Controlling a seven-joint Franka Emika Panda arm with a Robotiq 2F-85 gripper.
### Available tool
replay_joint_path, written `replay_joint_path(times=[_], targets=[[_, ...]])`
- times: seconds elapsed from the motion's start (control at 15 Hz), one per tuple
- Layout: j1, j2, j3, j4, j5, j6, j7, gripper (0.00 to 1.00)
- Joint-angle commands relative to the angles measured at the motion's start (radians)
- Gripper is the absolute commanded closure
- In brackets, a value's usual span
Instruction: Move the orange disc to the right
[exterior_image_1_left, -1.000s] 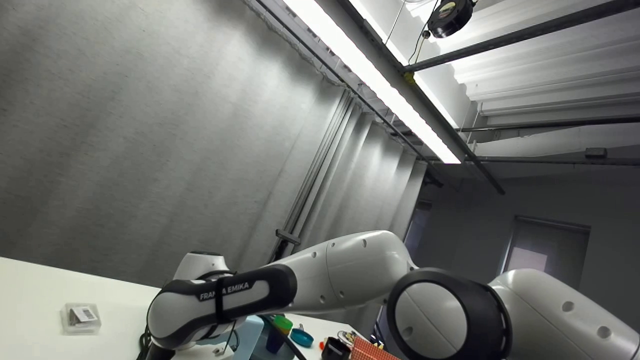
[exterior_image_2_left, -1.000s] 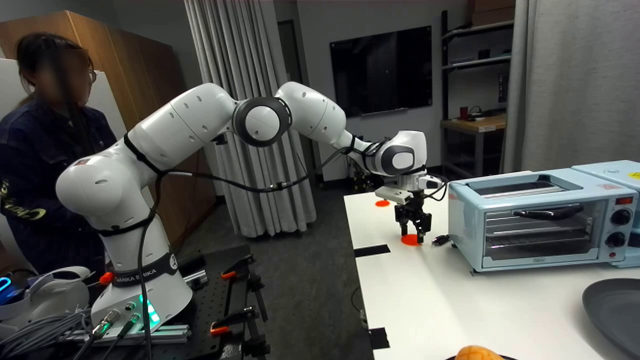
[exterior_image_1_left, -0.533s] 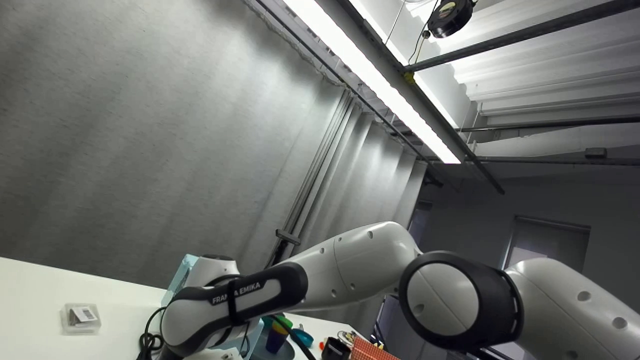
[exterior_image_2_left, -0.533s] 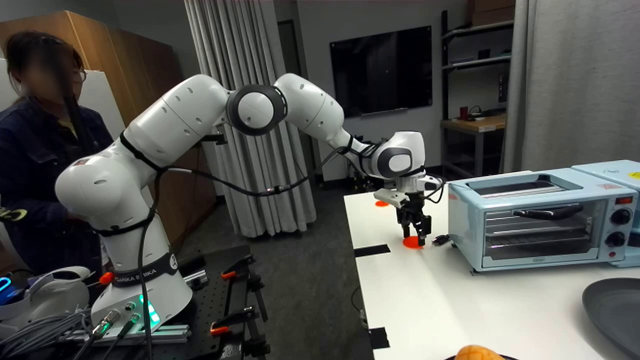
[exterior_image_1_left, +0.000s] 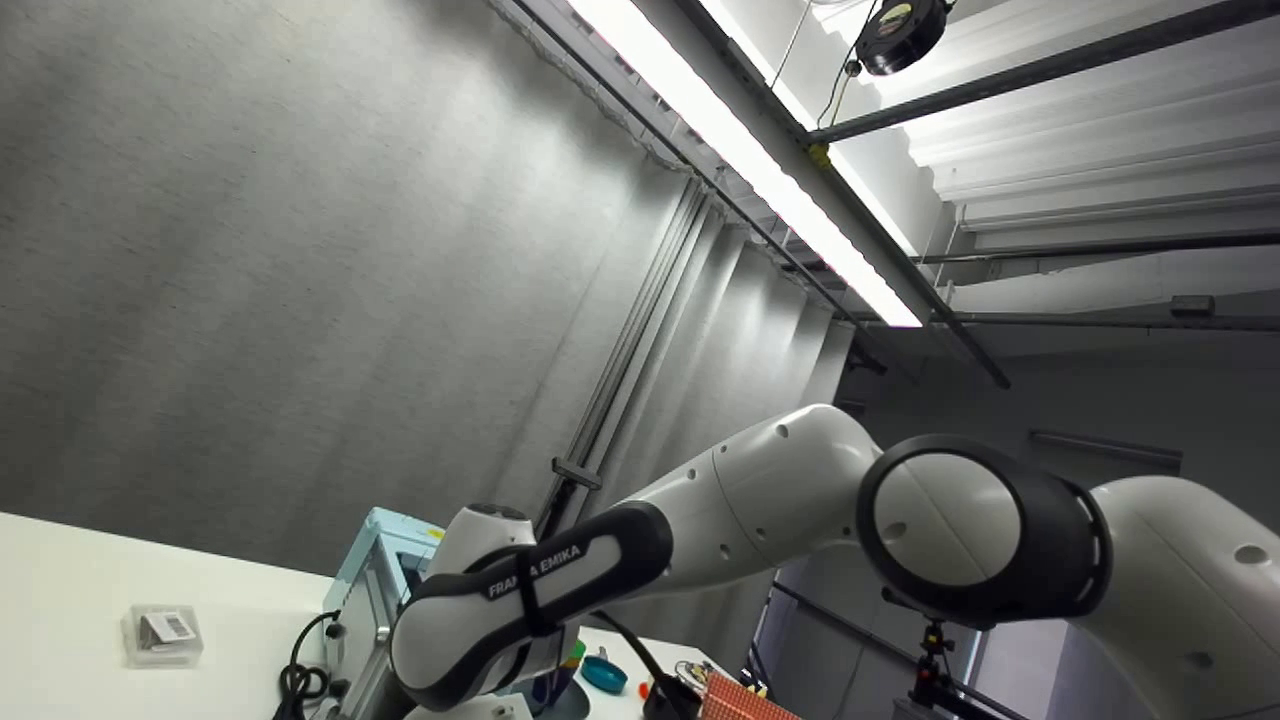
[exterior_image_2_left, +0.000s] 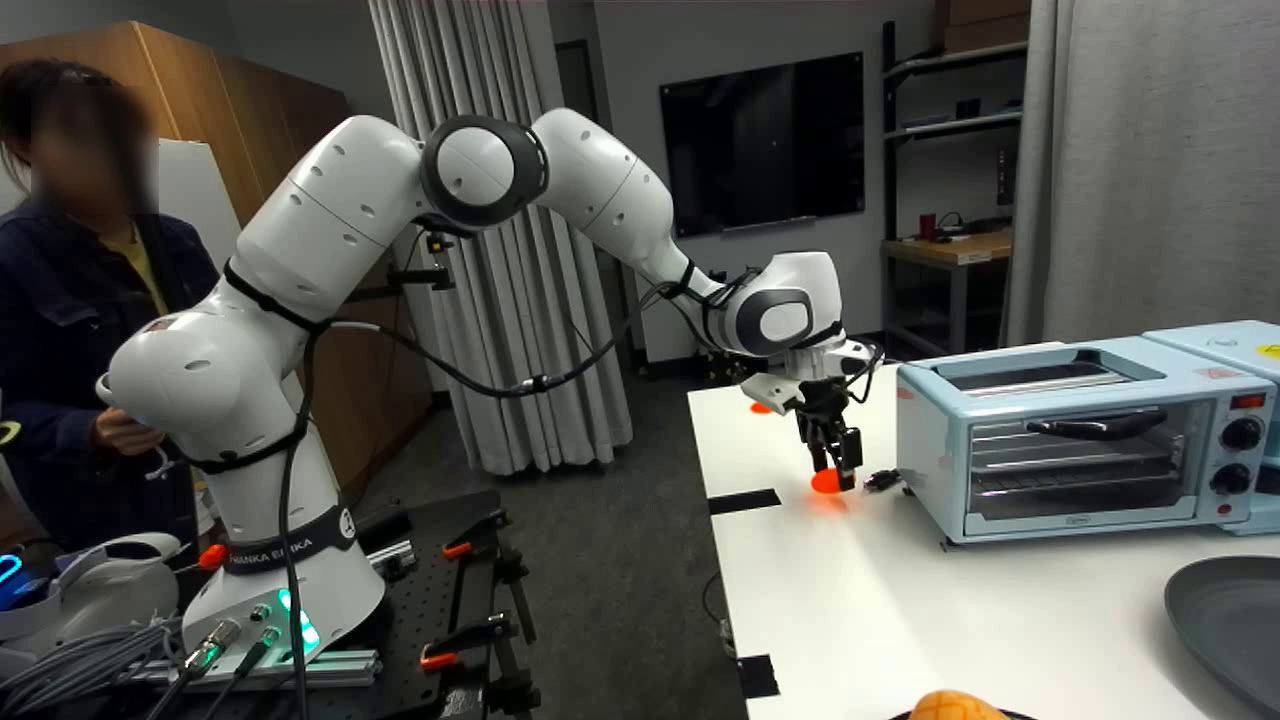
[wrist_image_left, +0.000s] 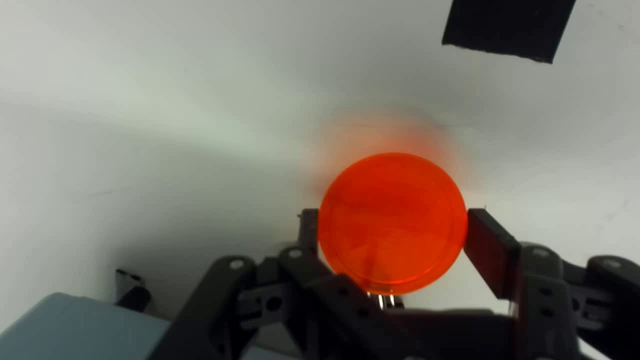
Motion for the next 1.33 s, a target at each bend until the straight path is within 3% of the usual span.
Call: replay_joint_path(times=[0.0, 0.6, 1.27], targets=[[-0.010, -0.135, -0.018, -0.186, 0.019, 0.092, 0.042, 0.51], [-0.037, -0.310, -0.079, -0.381, 0.039, 0.198, 0.119, 0.51], [-0.011, -0.416, -0.213, -0.468, -0.021, 0.214, 0.319, 0.51]])
